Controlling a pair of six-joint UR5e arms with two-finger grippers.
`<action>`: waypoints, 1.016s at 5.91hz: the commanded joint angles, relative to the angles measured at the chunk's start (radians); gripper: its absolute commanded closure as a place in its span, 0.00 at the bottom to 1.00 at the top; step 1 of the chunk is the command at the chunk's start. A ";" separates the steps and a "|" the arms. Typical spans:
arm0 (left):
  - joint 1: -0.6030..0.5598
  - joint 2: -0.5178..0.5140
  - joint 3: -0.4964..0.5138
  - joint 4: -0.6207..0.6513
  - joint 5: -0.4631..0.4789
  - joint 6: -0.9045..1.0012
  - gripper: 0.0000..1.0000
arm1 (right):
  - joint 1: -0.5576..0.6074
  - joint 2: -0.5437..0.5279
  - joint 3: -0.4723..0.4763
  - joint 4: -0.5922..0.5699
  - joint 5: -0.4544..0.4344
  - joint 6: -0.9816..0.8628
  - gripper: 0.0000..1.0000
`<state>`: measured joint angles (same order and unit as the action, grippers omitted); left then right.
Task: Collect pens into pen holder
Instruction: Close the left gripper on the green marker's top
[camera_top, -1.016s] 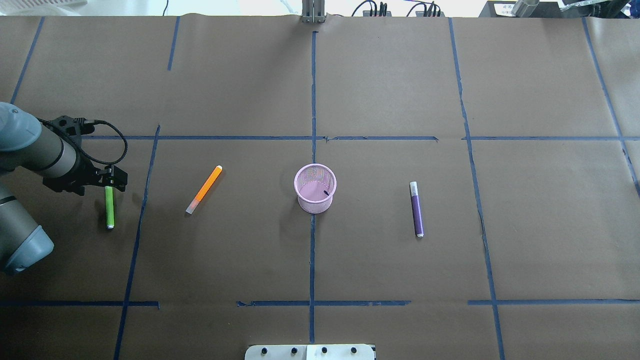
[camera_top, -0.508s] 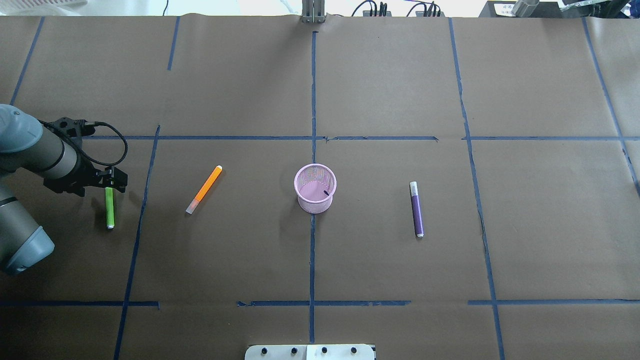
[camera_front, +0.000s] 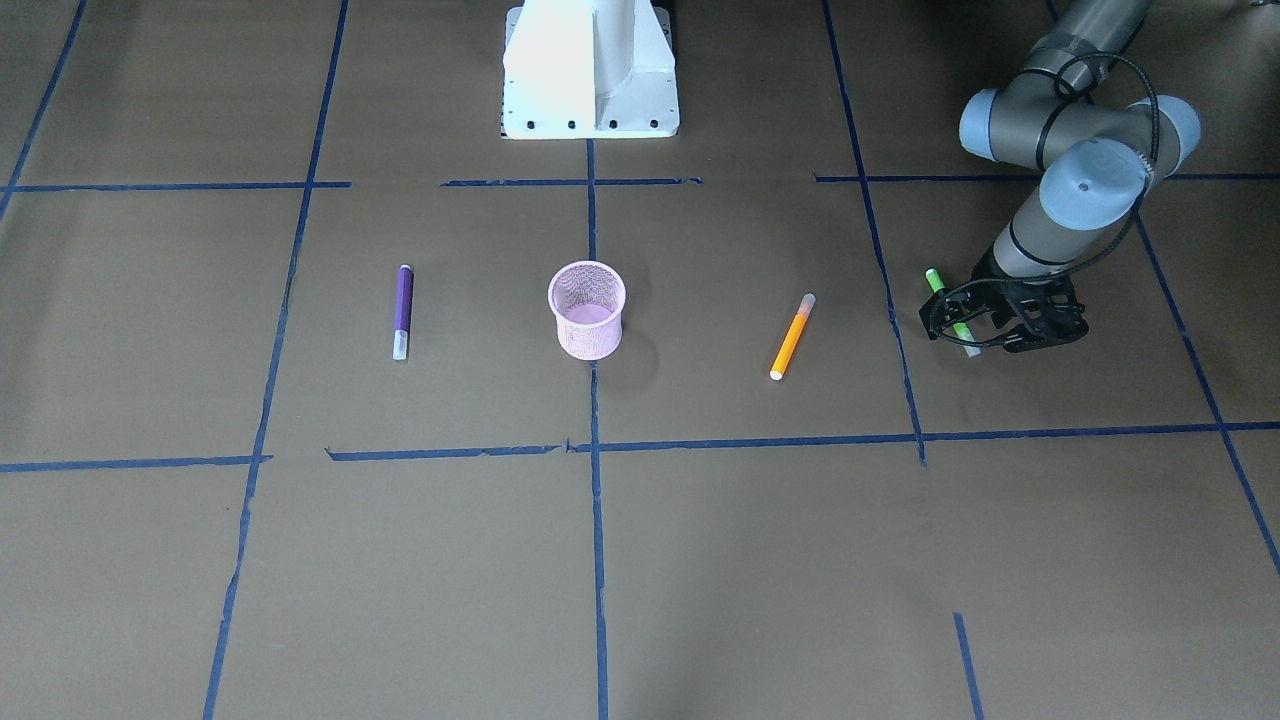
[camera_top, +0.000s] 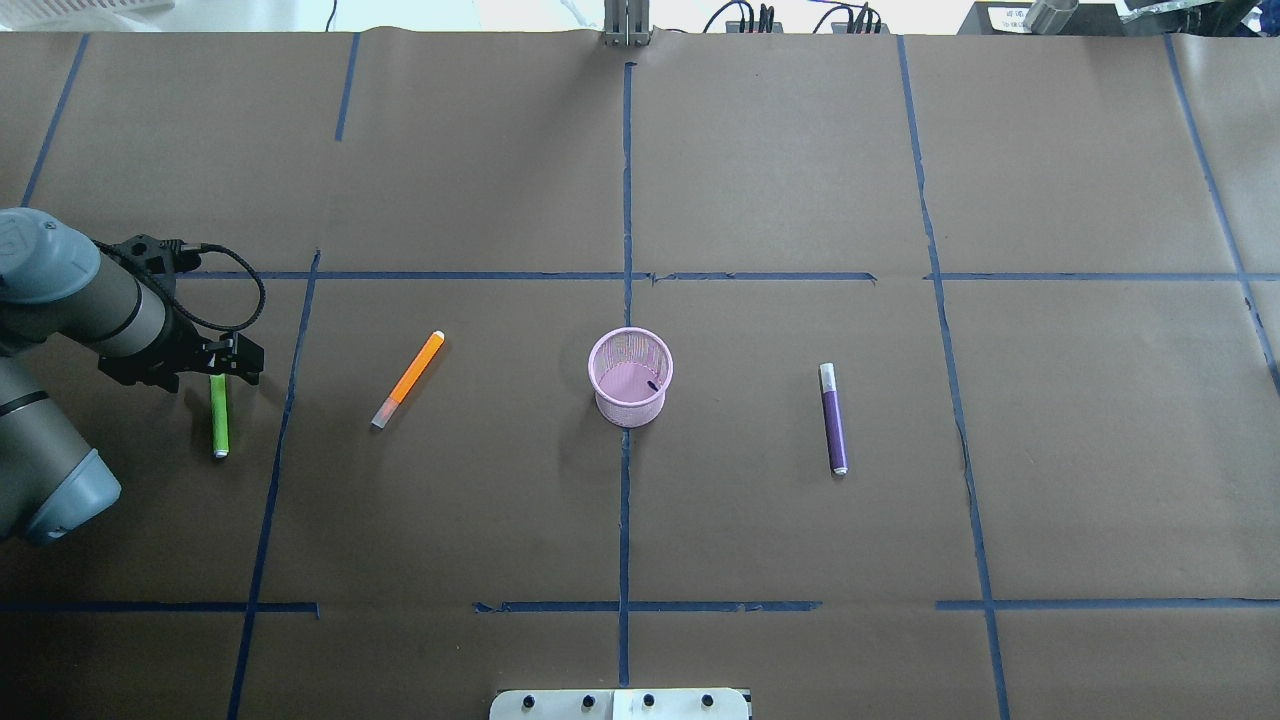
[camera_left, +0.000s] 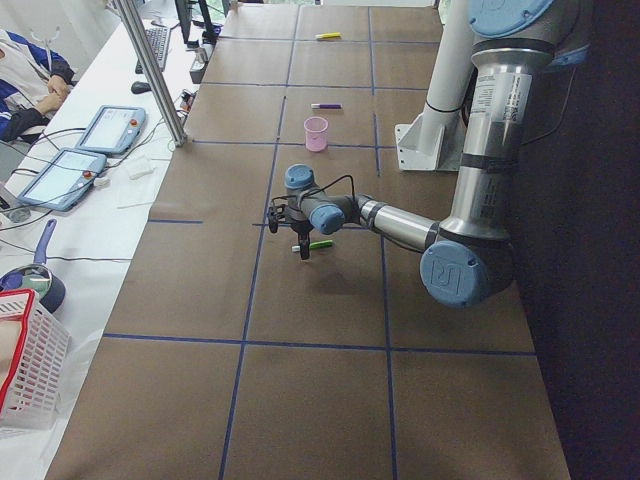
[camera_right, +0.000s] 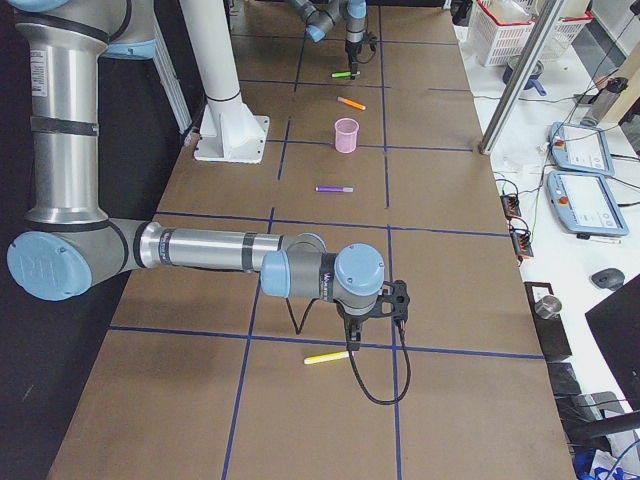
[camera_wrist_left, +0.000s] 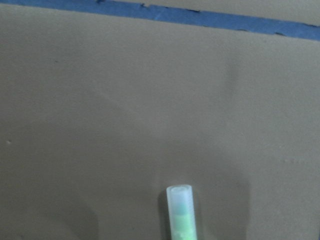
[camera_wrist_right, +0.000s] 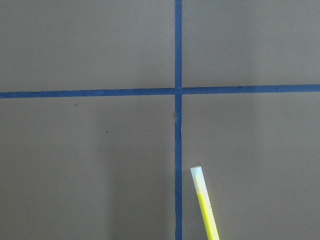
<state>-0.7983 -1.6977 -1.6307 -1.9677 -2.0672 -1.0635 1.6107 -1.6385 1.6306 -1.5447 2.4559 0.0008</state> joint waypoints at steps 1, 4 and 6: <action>-0.001 0.003 0.002 -0.026 -0.002 0.000 0.00 | 0.000 0.000 0.000 0.000 -0.002 -0.001 0.00; -0.001 0.012 0.006 -0.060 -0.004 -0.007 0.53 | 0.000 0.000 0.000 0.000 0.000 -0.001 0.00; -0.001 0.013 -0.011 -0.053 -0.010 -0.006 0.69 | 0.000 0.000 0.000 0.000 0.000 -0.001 0.00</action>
<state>-0.7987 -1.6845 -1.6318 -2.0241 -2.0740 -1.0703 1.6107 -1.6383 1.6306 -1.5447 2.4551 0.0008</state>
